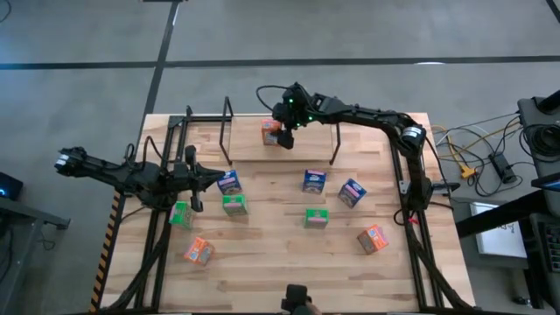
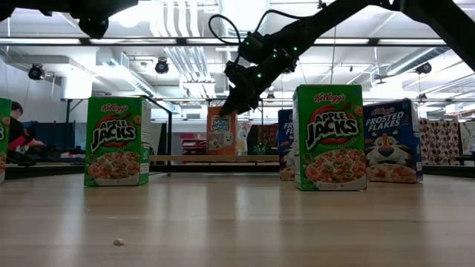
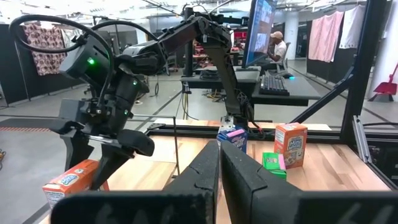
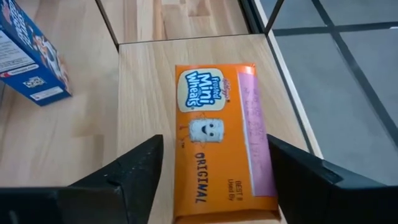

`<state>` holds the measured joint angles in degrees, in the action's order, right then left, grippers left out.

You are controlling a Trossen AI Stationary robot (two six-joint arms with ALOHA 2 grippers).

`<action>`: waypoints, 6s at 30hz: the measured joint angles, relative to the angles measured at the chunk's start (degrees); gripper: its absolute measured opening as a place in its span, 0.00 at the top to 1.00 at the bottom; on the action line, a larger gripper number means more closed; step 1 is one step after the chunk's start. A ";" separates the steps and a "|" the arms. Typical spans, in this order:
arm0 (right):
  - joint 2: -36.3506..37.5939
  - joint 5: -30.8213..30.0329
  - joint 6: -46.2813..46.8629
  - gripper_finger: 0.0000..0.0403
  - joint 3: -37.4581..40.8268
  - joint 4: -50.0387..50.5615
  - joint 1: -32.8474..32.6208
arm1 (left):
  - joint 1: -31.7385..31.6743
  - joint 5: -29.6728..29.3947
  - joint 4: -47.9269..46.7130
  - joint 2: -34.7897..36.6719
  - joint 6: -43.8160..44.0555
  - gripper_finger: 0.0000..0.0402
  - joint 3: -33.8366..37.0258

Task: Stack cereal on shelf
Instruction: Put the center orange cereal box on the shelf

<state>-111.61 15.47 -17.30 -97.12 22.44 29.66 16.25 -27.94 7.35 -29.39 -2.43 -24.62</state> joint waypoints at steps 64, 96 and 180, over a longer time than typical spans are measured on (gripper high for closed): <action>4.94 -12.79 6.07 0.98 4.61 -0.71 -3.21 | 0.02 0.02 0.20 -0.15 1.49 1.00 -0.01; 5.13 -13.86 6.73 0.98 5.29 -2.16 -2.75 | 0.01 0.02 0.37 -0.15 1.47 1.00 -0.02; -7.20 -18.50 3.03 0.98 5.31 -28.55 -7.70 | 0.00 0.02 0.76 -0.44 1.50 1.00 -0.02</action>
<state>-118.81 -3.03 -14.27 -91.81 -6.11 21.97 16.25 -27.92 8.12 -29.82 -0.93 -24.64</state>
